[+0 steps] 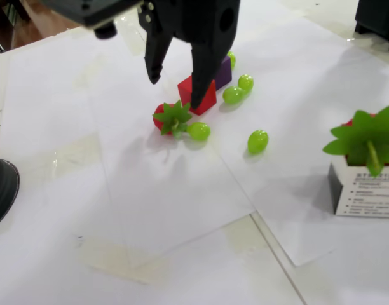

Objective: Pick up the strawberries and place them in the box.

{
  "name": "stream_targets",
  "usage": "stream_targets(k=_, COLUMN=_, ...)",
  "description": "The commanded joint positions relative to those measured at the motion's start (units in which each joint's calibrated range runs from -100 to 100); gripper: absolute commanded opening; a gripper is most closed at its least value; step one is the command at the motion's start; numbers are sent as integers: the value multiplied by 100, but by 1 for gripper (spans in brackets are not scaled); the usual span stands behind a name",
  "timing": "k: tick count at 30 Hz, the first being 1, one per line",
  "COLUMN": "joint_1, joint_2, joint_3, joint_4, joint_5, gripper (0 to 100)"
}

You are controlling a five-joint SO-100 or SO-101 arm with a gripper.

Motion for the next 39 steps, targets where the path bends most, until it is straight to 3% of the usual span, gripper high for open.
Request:
stream_targets(k=1, joint_1=94, joint_2=188, joint_3=-810, joint_4=-107, joint_5=63, gripper=29)
stream_targets(k=39, joint_1=87, joint_2=1142, joint_3=-1347, joint_4=-205, joint_5=-98, gripper=14)
